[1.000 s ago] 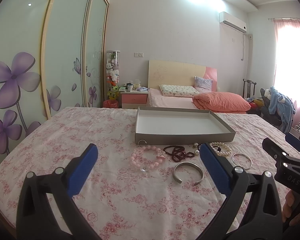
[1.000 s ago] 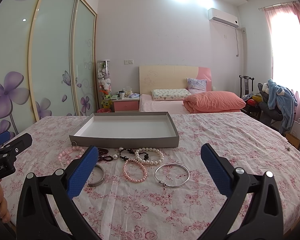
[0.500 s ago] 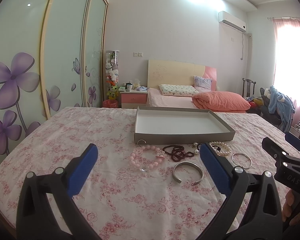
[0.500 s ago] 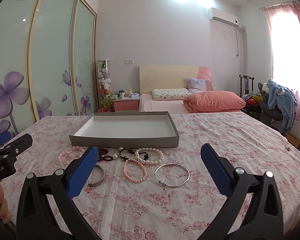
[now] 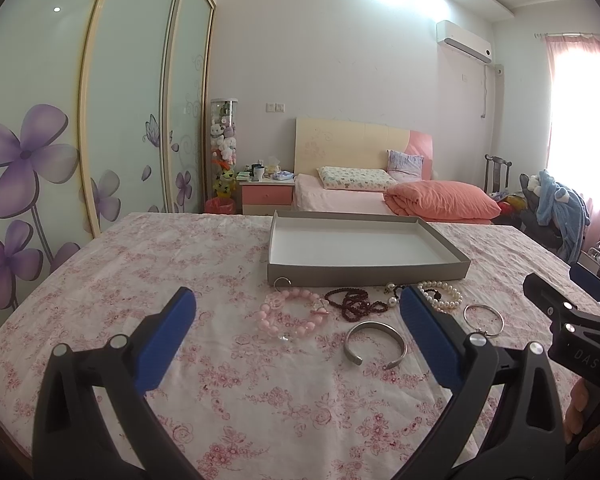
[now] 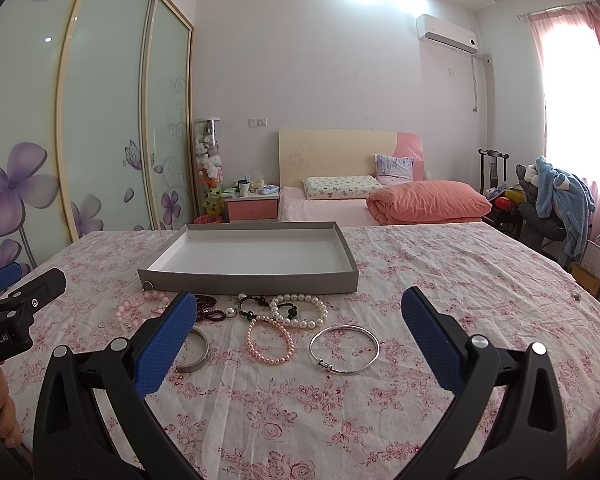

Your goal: Organize jewelry

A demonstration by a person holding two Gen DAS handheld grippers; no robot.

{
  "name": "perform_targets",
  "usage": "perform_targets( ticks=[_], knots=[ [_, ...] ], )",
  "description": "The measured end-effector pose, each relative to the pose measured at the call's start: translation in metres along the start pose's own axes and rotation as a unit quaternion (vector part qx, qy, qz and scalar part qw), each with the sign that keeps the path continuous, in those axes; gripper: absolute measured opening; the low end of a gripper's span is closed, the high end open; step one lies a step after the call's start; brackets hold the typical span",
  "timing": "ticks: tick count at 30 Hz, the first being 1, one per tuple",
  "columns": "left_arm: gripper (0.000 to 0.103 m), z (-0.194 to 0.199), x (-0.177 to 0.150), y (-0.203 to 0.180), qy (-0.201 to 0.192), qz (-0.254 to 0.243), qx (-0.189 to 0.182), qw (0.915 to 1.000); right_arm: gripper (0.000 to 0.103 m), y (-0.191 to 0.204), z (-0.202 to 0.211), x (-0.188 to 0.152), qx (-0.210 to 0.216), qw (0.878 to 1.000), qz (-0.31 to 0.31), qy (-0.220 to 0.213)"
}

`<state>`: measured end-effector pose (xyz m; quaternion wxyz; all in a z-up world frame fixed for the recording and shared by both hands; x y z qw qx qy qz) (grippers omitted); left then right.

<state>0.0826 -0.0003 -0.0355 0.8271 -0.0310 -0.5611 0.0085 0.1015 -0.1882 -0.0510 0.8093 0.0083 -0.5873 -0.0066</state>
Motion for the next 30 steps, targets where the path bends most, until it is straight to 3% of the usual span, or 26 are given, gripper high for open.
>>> perform_targets(
  ticks=[11, 20, 30],
  knots=[
    [0.099, -0.007, -0.009, -0.005, 0.019, -0.005, 0.004, 0.9998, 0.101, -0.002, -0.007, -0.005, 0.003, 1.000, -0.004, 0.019],
    [0.099, -0.041, -0.030, -0.008, 0.108, -0.016, -0.012, 0.9939, 0.101, -0.024, -0.049, -0.034, -0.002, 0.991, -0.019, 0.129],
    [0.099, -0.072, -0.050, -0.028, 0.190, -0.028, -0.054, 0.9798, 0.101, -0.042, -0.101, -0.079, -0.028, 0.962, 0.001, 0.273]
  ],
)
Point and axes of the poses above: each gripper's, at about its wrist camera, not at the fingertips, and z roughly against the way its jaws point, y to its left, x to its top, the point moved 9 cm from there along -z, roughly the way its jaws point, and after that the axes turned 2 degrees about -x, right-handed, at the moved point
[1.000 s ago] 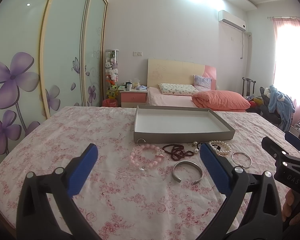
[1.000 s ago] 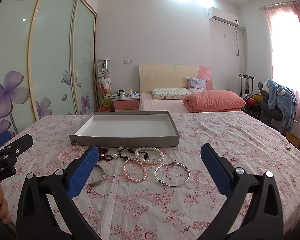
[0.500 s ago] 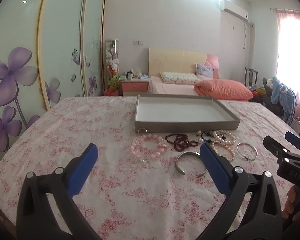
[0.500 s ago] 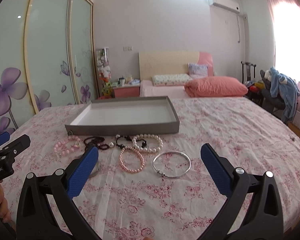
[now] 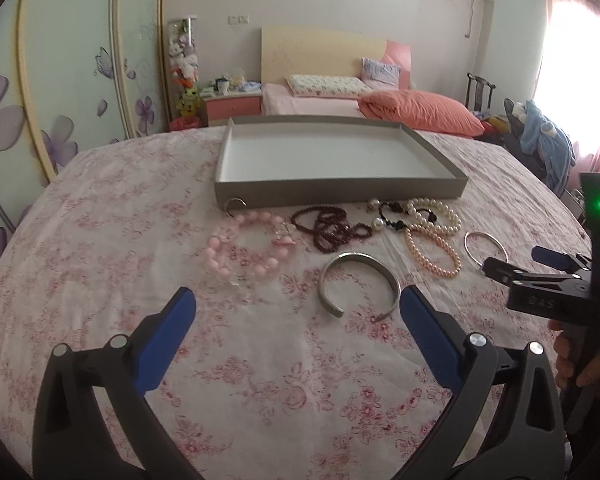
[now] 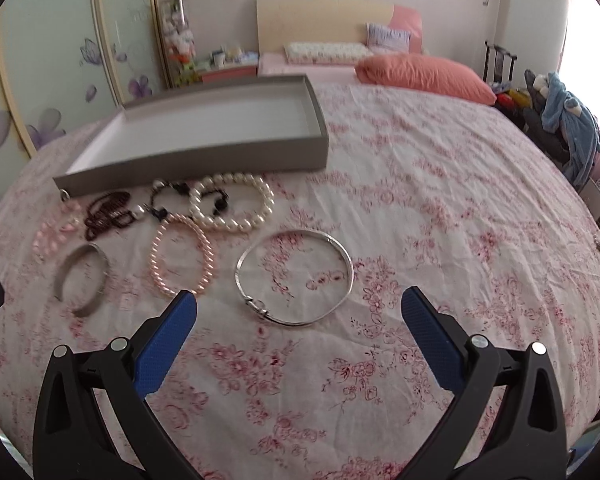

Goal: Organize jewelry
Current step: 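Grasp the silver open cuff with the left tool while the right tool grasps the silver round bangle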

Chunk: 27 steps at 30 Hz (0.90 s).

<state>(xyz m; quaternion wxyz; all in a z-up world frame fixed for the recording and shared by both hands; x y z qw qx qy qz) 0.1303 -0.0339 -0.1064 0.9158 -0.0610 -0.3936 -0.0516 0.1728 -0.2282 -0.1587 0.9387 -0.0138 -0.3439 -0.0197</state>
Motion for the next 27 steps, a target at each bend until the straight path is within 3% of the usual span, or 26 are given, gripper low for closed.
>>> perform_targets(
  ticks=[5, 12, 14, 15, 27],
  knots=[
    [0.099, -0.013, -0.003, -0.008, 0.023, -0.011, -0.005, 0.9997, 0.092, 0.002, -0.016, -0.005, 0.000, 0.999, 0.003, 0.032],
    [0.099, -0.029, -0.003, -0.019, 0.048, -0.023, -0.021, 0.9984, 0.086, 0.007, -0.017, 0.003, 0.009, 1.000, 0.007, 0.029],
    [0.099, -0.033, -0.004, -0.022, 0.054, -0.026, -0.027, 0.9978, 0.082, 0.006, -0.022, 0.007, 0.013, 1.000, 0.010, 0.026],
    [0.099, -0.035, -0.004, -0.024, 0.057, -0.027, -0.029, 0.9976, 0.075, 0.007, -0.021, 0.007, 0.015, 1.000, 0.013, 0.023],
    [0.094, -0.066, -0.003, -0.043, 0.096, -0.060, -0.029, 0.9932, 0.074, 0.008, -0.022, 0.012, 0.024, 0.999, 0.014, 0.021]
  ],
)
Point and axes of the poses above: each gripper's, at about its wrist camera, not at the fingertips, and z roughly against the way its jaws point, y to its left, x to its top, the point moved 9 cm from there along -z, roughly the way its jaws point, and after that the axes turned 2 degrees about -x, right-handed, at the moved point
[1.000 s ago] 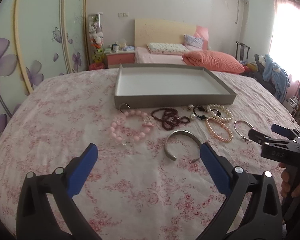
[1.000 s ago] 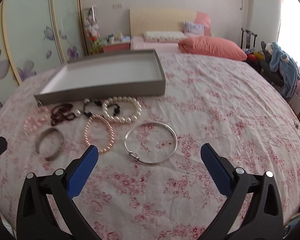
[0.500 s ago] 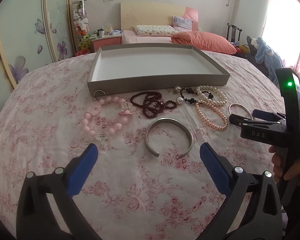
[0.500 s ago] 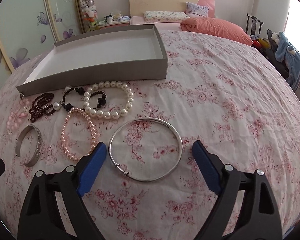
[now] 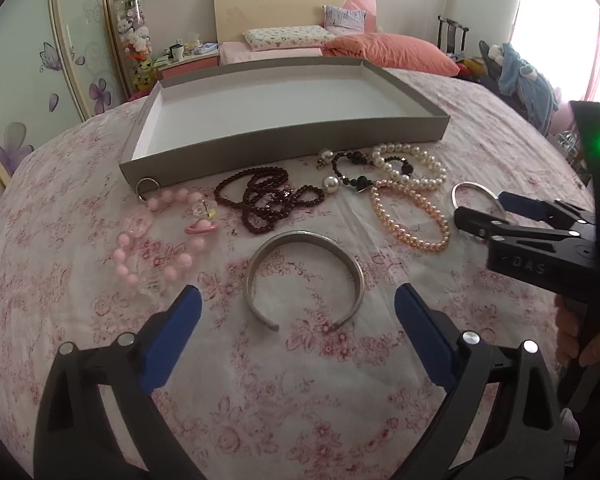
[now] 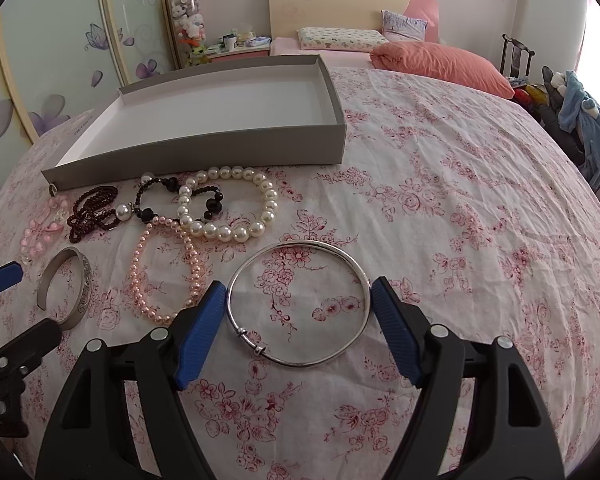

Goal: Organize jewelry
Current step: 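Grasp the silver open cuff with the left tool while the right tool grasps the silver round bangle, then carry both bangles into the gray tray and open both tools to release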

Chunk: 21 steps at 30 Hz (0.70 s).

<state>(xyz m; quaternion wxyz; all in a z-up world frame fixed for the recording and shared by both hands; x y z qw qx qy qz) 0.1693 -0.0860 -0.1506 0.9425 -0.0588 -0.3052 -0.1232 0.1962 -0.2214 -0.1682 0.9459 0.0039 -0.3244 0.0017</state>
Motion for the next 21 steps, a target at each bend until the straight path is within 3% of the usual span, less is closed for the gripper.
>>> perform_targets(
  ticks=[6, 16, 21],
  knots=[
    [0.081, -0.019, 0.002, 0.001, 0.020, -0.001, 0.007, 0.9998, 0.074, -0.001, -0.001, 0.001, 0.002, 1.000, -0.001, 0.000],
    [0.080, -0.027, 0.009, -0.006, 0.015, -0.009, 0.006, 0.9998, 0.077, -0.001, -0.002, 0.002, 0.001, 1.000, 0.001, 0.000],
    [0.067, -0.026, 0.012, -0.011, 0.008, -0.015, 0.001, 0.9999, 0.075, 0.000, -0.002, 0.002, 0.001, 1.000, 0.002, -0.001]
  ],
)
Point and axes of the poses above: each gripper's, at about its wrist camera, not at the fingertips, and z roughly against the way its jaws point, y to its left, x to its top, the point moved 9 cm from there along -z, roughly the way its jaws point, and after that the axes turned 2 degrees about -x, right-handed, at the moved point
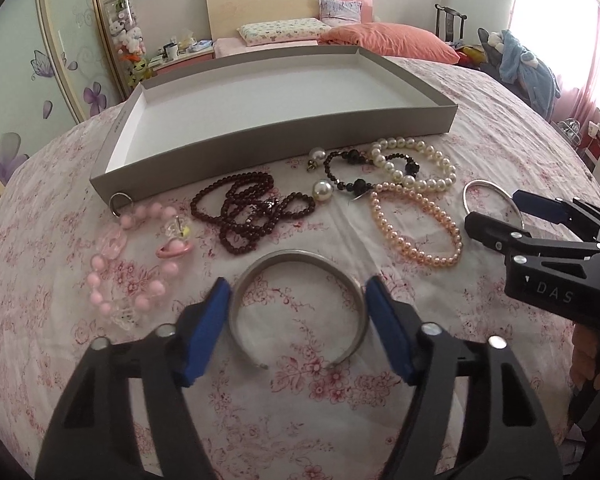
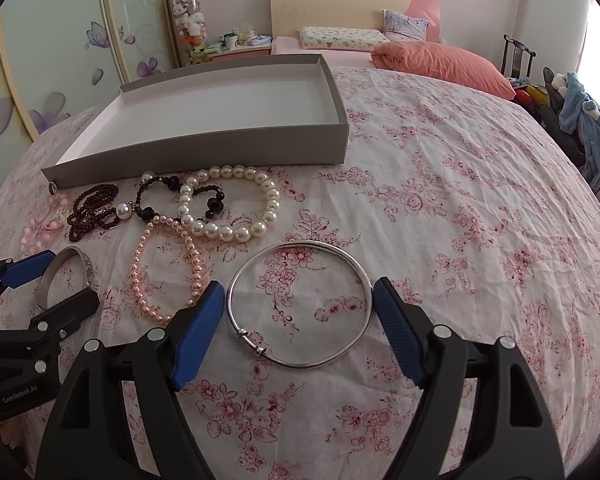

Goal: Organize jewelry
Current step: 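Carry both bangles into the gray tray and open both tools to release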

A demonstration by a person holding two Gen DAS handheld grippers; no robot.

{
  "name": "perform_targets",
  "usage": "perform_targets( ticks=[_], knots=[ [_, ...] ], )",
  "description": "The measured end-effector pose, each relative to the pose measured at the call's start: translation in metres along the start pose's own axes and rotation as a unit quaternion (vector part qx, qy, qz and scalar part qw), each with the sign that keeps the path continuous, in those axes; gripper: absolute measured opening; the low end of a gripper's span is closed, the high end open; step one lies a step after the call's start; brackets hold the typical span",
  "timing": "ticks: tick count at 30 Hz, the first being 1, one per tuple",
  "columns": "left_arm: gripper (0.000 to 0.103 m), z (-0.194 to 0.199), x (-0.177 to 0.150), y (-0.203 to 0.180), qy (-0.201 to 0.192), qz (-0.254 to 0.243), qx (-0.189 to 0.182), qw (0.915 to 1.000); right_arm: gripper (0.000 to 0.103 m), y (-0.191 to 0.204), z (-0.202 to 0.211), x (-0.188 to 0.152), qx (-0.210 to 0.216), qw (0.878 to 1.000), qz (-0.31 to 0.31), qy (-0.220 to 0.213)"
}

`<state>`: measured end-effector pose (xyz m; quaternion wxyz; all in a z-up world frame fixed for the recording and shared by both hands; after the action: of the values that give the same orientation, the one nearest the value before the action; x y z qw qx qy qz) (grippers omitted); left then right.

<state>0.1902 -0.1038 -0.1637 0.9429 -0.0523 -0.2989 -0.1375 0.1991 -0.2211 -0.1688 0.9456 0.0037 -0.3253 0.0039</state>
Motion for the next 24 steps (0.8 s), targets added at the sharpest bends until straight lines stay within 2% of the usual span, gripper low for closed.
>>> perform_targets(
  ticks=[11, 24],
  knots=[
    [0.066, 0.008, -0.004, 0.011, -0.006, 0.020, -0.004, 0.9998, 0.074, 0.001, 0.002, 0.000, 0.011, 1.000, -0.005, -0.005],
    [0.066, 0.040, -0.005, 0.032, -0.042, 0.039, 0.004, 0.9983, 0.074, 0.017, 0.028, 0.004, 0.028, 0.999, 0.010, -0.038]
  ],
)
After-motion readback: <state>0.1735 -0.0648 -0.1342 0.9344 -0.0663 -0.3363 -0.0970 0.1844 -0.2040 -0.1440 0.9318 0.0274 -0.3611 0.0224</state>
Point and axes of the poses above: each gripper's, at about its wrist camera, not at the fingertips, and z roughly against the way its jaws point, y to its left, x to its top, the point moved 9 cm from there along -z, roughly the way its jaws point, and after that the axes turned 2 degrees about -x, right-handed, at the moved point
